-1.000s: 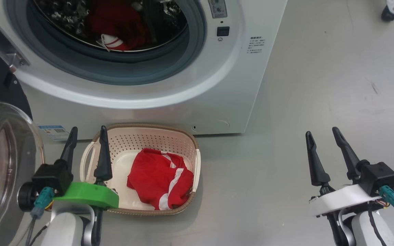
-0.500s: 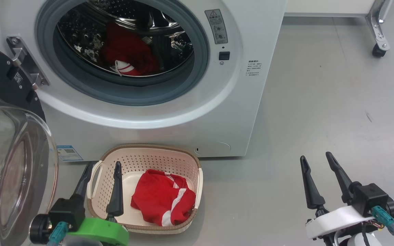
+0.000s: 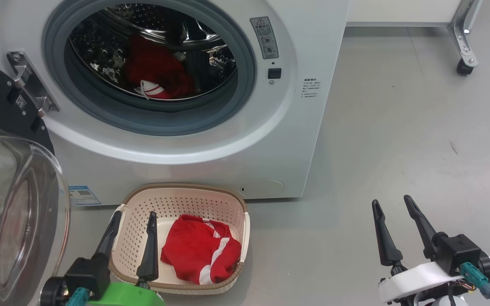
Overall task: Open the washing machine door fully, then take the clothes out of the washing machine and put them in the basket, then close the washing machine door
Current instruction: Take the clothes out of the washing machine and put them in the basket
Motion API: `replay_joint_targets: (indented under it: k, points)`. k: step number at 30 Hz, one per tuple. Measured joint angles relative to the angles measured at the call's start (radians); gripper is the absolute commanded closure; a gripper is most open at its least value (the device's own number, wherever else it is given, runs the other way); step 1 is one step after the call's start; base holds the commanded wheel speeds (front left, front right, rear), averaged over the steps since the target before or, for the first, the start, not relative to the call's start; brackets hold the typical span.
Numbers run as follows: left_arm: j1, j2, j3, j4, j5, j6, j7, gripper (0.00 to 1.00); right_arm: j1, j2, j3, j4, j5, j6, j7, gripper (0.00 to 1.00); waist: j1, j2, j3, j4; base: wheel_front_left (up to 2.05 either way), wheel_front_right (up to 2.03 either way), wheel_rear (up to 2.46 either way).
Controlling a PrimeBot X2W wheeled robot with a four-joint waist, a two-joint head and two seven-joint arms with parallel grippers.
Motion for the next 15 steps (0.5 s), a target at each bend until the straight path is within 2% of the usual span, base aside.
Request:
replay_joint_targets:
  k: [15]
  points:
    - [0.033, 0.002, -0.002, -0.044, -0.001, 0.012, 0.026, 0.0, 0.001, 0.0, 0.012, -0.004, 0.0, -0.001, 0.0, 0.0, 0.0, 0.0, -0.001, -0.005, 0.0, 0.0, 0.0]
